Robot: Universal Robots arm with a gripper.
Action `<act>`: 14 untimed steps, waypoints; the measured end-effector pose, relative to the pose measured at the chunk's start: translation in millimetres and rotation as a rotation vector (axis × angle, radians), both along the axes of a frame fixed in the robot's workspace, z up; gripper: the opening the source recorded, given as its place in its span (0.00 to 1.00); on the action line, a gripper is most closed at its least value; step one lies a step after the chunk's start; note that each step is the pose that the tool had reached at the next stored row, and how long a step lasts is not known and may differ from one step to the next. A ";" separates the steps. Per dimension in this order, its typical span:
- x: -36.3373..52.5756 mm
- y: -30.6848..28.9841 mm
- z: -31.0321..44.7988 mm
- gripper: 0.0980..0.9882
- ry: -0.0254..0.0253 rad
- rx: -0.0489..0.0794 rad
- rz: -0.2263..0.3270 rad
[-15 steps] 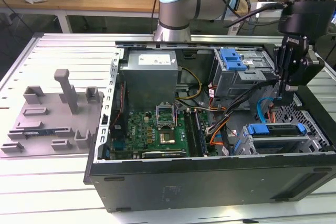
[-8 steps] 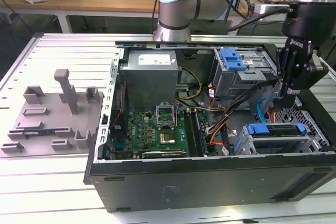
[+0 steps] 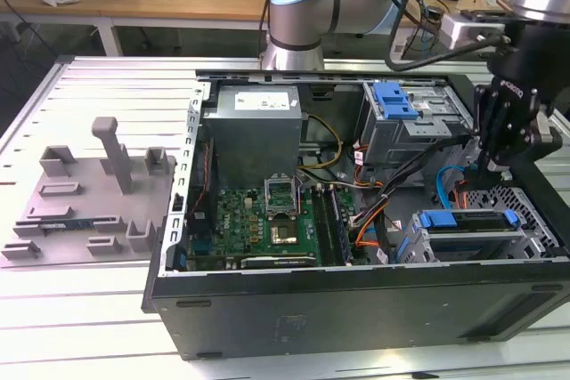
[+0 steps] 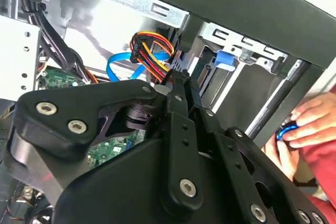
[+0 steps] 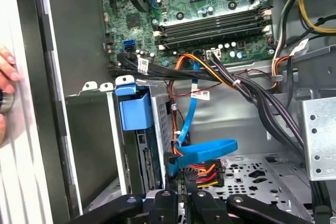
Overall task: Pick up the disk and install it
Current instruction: 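Insert the first disk wire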
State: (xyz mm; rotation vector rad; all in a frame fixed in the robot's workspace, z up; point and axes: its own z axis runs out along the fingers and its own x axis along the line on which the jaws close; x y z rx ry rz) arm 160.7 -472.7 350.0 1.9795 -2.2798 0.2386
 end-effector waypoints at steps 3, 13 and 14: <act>-0.6 -12.2 0.0 0.07 0.0000 0.042 0.000; -2.8 -37.2 0.1 0.07 0.0000 0.144 0.001; -2.8 -38.6 0.2 0.07 0.0001 0.169 0.002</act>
